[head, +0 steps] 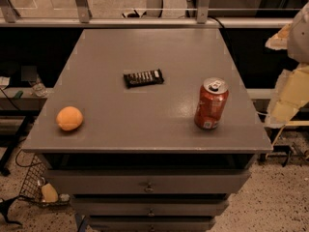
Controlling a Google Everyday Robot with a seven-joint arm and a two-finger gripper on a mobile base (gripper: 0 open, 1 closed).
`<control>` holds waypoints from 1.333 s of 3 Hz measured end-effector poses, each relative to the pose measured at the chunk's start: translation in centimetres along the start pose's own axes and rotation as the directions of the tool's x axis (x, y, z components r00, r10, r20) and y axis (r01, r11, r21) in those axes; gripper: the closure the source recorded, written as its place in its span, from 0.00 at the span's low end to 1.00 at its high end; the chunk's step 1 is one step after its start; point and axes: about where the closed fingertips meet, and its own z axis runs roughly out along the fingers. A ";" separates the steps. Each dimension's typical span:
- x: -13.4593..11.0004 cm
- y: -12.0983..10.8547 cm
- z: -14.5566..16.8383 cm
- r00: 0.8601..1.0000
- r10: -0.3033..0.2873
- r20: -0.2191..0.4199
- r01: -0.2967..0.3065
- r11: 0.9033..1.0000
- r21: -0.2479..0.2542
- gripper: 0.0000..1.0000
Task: Pick rxbar chocolate
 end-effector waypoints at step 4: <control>-11.1 -2.3 1.2 0.942 -0.312 0.127 0.317 0.948 -0.021 0.00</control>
Offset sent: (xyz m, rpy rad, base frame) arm 0.0311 0.0439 0.0013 0.0216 -0.0263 0.1686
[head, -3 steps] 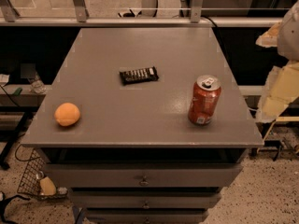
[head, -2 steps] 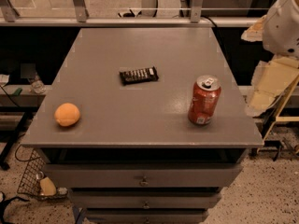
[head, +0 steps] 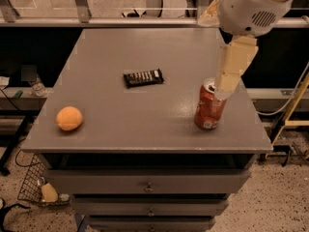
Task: Pick rxbar chocolate
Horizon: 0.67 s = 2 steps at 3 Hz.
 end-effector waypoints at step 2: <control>-3.8 -2.0 2.5 0.995 -0.098 0.022 0.099 0.994 -0.040 0.00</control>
Offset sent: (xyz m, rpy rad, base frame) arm 0.0160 0.0330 -0.0077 -0.0164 0.0208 0.0865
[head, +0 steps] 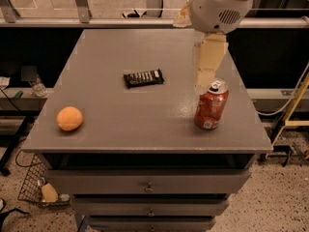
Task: Pick rxbar chocolate
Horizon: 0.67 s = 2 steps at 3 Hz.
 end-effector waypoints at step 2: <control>-0.9 -3.4 3.1 0.998 -0.046 -0.044 0.044 0.998 -0.042 0.00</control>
Offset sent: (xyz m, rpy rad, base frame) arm 0.0839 0.0464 -0.0411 -0.1049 0.0879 0.1061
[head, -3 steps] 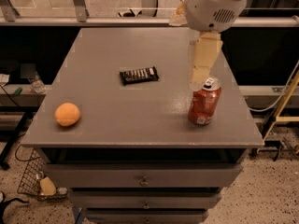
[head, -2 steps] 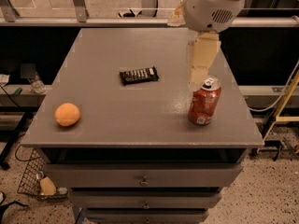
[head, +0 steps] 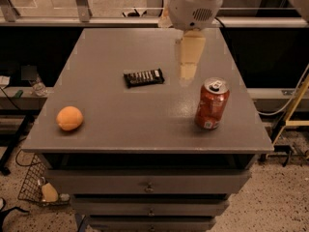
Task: Pick rxbar chocolate
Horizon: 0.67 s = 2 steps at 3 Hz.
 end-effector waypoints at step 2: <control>-0.2 -5.8 7.0 0.999 0.009 0.037 -0.006 0.997 -0.073 0.00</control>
Offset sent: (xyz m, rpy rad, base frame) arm 0.0951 0.0324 -0.0910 0.0123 0.1770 -0.0072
